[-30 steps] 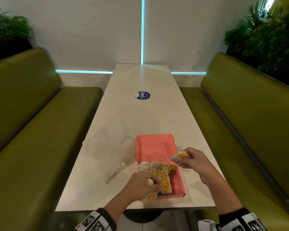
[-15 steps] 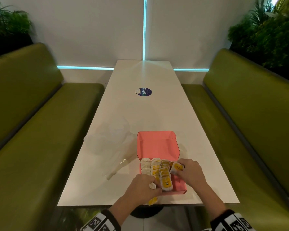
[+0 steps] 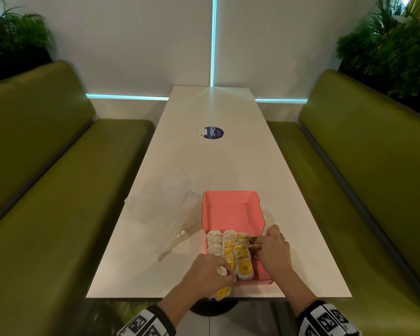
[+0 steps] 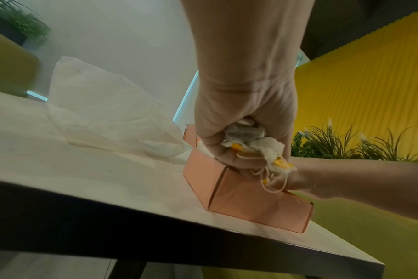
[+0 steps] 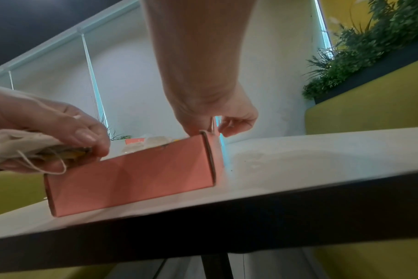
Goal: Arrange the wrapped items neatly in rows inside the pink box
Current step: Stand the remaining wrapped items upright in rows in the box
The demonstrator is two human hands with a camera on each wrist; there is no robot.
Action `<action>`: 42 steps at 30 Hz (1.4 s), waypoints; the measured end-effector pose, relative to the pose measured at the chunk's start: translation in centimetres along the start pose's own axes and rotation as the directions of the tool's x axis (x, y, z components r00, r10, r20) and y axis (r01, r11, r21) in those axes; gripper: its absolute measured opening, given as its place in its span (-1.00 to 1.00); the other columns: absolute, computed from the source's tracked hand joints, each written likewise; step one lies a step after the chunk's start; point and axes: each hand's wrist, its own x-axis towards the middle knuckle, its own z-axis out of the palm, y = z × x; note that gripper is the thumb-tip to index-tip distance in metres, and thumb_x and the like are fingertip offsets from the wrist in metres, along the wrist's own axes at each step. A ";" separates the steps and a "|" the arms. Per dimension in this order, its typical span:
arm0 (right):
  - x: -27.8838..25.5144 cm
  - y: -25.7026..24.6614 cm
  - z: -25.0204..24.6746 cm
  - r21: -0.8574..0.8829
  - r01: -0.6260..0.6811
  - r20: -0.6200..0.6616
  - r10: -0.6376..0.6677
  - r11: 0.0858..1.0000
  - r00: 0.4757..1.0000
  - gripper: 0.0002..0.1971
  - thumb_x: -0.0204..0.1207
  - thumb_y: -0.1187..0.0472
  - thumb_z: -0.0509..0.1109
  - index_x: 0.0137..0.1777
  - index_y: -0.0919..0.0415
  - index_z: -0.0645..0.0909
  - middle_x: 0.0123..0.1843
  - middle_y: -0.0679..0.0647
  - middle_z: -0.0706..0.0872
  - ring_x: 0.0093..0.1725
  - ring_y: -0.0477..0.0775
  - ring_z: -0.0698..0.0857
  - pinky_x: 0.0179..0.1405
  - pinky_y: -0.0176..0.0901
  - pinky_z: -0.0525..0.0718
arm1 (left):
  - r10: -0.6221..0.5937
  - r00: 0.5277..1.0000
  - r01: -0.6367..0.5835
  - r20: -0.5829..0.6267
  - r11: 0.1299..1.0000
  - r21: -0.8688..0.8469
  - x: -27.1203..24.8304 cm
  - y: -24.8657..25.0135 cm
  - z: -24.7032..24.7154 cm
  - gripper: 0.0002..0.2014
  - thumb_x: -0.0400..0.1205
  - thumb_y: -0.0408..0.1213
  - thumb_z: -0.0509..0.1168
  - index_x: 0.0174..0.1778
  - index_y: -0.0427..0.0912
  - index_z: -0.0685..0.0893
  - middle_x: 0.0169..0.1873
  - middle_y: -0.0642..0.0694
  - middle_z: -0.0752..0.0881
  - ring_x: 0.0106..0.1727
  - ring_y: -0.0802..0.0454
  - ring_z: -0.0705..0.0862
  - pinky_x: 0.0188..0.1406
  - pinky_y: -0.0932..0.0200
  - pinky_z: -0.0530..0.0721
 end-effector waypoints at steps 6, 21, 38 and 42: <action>0.8 0.9 0.3 0.024 0.045 -0.058 -0.043 0.999 0.997 -0.74 0.40 0.27 0.52 0.04 0.15 0.55 0.14 0.07 0.43 -0.05 0.04 0.61 0.03 -0.17 0.70 | -0.014 1.000 0.014 0.003 1.000 -0.011 0.0 -0.1 0.2 -0.80 0.48 0.01 0.38 -0.08 0.03 0.78 -0.06 0.05 0.74 -0.02 0.10 0.66 -0.10 0.38 0.59; 0.3 1.0 0.2 0.030 0.106 -0.132 -0.101 0.994 0.986 -0.86 0.54 0.20 0.38 0.02 0.21 0.71 0.29 0.13 0.51 0.03 0.08 0.68 0.08 -0.15 0.66 | -0.011 1.000 0.011 0.005 1.000 -0.006 -0.2 0.0 0.1 -0.76 0.48 0.04 0.39 -0.03 0.03 0.77 -0.03 0.06 0.74 -0.01 0.17 0.63 -0.07 0.36 0.59; -0.4 1.2 2.0 -0.166 0.064 0.246 -0.022 0.984 0.969 -0.70 0.70 0.09 0.04 0.38 0.10 0.35 0.32 0.11 0.40 0.12 0.08 0.65 0.16 -0.14 0.63 | -0.016 1.000 0.017 0.007 0.999 -0.037 -0.7 -0.1 -0.1 -0.83 0.47 0.03 0.40 -0.12 0.07 0.77 -0.07 0.09 0.72 0.00 0.16 0.62 -0.07 0.36 0.59; -0.6 0.9 1.8 -0.156 0.069 0.270 -0.024 0.985 0.963 -0.63 0.68 0.05 0.09 0.46 0.02 0.21 0.38 0.11 0.35 0.21 0.10 0.63 0.20 -0.13 0.61 | -0.013 1.000 0.013 0.020 1.000 -0.012 -0.8 -0.1 -0.3 -0.80 0.48 0.04 0.39 -0.08 0.07 0.76 -0.05 0.10 0.70 0.01 0.19 0.60 -0.18 0.46 0.49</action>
